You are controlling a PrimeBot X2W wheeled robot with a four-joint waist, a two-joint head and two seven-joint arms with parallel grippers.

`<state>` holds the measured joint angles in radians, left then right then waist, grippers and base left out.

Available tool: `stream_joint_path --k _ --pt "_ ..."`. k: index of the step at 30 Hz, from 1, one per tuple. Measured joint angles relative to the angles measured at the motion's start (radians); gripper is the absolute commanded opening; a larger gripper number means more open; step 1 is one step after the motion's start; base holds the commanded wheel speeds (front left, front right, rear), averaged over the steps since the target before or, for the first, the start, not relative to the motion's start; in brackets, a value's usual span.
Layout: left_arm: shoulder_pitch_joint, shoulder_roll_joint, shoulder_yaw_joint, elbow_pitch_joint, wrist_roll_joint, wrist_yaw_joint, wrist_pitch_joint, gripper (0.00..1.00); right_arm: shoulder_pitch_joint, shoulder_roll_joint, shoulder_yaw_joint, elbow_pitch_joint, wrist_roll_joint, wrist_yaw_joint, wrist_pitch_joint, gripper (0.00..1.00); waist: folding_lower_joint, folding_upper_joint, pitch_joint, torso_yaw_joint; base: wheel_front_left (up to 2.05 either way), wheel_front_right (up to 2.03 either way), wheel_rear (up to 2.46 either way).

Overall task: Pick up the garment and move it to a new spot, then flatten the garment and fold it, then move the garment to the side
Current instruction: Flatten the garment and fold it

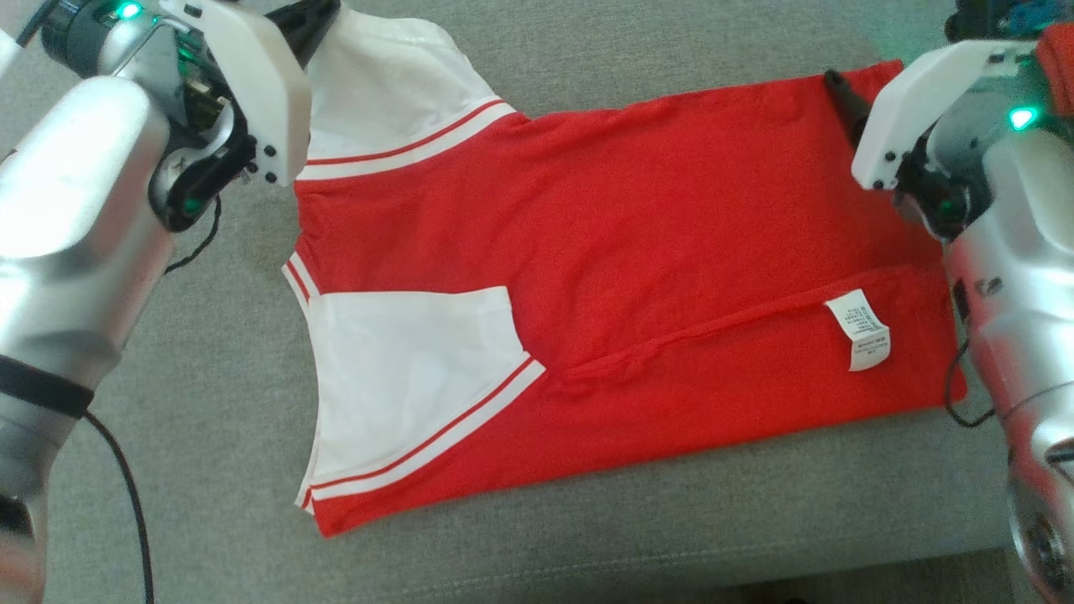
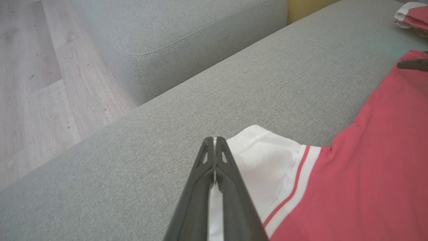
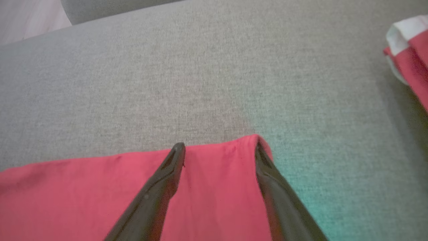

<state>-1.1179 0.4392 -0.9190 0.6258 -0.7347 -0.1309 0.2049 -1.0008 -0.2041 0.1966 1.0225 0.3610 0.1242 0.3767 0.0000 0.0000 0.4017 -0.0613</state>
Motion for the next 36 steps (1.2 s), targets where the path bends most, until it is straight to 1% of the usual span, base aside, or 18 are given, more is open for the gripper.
stream_joint_path --k 1,2,3,4,6,7,8,9,10,12,15,20,25,28,32,36 --pt "0.0 -0.001 -0.001 0.0 0.0 0.0 -0.002 0.0 -0.009 -0.001 0.0 0.006 0.005 0.0 -0.002 0.82 0.0 0.0 0.001 0.002 0.0 0.0 0.0" --pt "0.0 -0.003 -0.002 0.0 0.0 0.0 -0.006 0.0 -0.019 -0.003 -0.001 0.012 0.009 0.0 -0.007 0.71 0.0 0.0 0.002 0.003 0.0 0.0 0.0" --pt "0.0 -0.003 -0.002 0.0 0.0 0.0 -0.01 0.0 -0.028 -0.006 -0.001 0.018 0.009 0.0 -0.009 0.58 0.0 0.0 0.004 0.005 0.0 0.0 0.0" --pt "0.0 -0.004 -0.003 0.0 0.0 0.0 -0.013 0.0 -0.036 -0.01 -0.002 0.026 0.009 0.0 -0.012 0.5 0.0 0.0 0.005 0.007 0.0 0.0 0.0" --pt "0.0 -0.004 -0.004 0.003 0.0 0.0 -0.014 0.0 -0.043 -0.018 -0.002 0.038 0.009 0.0 -0.018 0.49 0.0 0.0 0.007 0.009 0.0 0.0 0.0" --pt "0.0 -0.004 -0.004 0.006 0.0 0.0 -0.015 0.0 -0.045 -0.022 -0.002 0.046 0.009 0.0 -0.021 0.45 0.0 0.0 0.008 0.01 0.0 0.0 0.0" --pt "0.0 -0.004 -0.005 0.008 0.0 0.0 -0.021 0.0 -0.047 -0.026 -0.002 0.053 0.009 0.0 -0.022 0.35 0.0 0.0 0.008 0.011 0.0 0.0 0.0" --pt "0.0 -0.003 -0.005 0.01 0.0 0.0 -0.022 0.0 -0.051 -0.028 -0.002 0.061 0.009 0.0 -0.026 0.2 0.0 0.0 0.009 0.011 0.0 0.0 0.0" --pt "0.0 -0.003 -0.005 0.012 0.0 0.0 -0.024 0.0 -0.055 -0.03 -0.002 0.064 0.009 0.0 -0.031 0.0 0.0 0.0 0.01 0.012 0.0 0.0 0.0" --pt "0.0 -0.003 -0.005 0.013 0.0 0.0 -0.034 0.0 -0.062 -0.03 -0.003 0.069 0.009 0.0 -0.044 0.0 0.0 0.0 0.013 0.012 0.0 0.0 0.0" --pt "-0.001 0.002 -0.005 0.014 0.002 0.0 -0.076 0.0 -0.077 -0.03 -0.006 0.075 0.021 0.0 -0.058 0.0 0.0 0.0 0.017 0.011 0.0 0.0 0.0" --pt "-0.031 0.01 -0.005 0.028 0.042 -0.001 -0.17 0.0 -0.103 -0.034 -0.026 0.077 0.061 0.0 -0.111 0.0 0.0 0.0 0.027 0.006 0.0 0.0 0.0" --pt "-0.081 0.007 0.002 0.058 0.065 0.012 -0.24 0.0 -0.128 -0.051 -0.071 0.086 0.119 0.0 -0.158 0.0 0.0 0.0 0.033 0.002 0.0 0.0 0.0" --pt "-0.102 0.003 0.011 0.07 0.073 0.018 -0.281 0.0 -0.14 -0.063 -0.077 0.085 0.141 0.0 -0.185 0.0 0.0 0.0 0.032 0.003 0.0 0.0 0.0" --pt "-0.12 -0.005 0.02 0.08 0.077 0.018 -0.322 0.0 -0.141 -0.07 -0.078 0.082 0.184 0.0 -0.188 0.0 0.0 0.0 0.023 0.008 0.0 0.0 0.0" --pt "-0.109 -0.01 0.018 0.071 0.074 0.017 -0.331 0.0 -0.131 -0.094 -0.06 0.052 0.224 0.0 -0.189 0.0 0.0 0.0 0.005 0.016 0.0 0.0 0.0"
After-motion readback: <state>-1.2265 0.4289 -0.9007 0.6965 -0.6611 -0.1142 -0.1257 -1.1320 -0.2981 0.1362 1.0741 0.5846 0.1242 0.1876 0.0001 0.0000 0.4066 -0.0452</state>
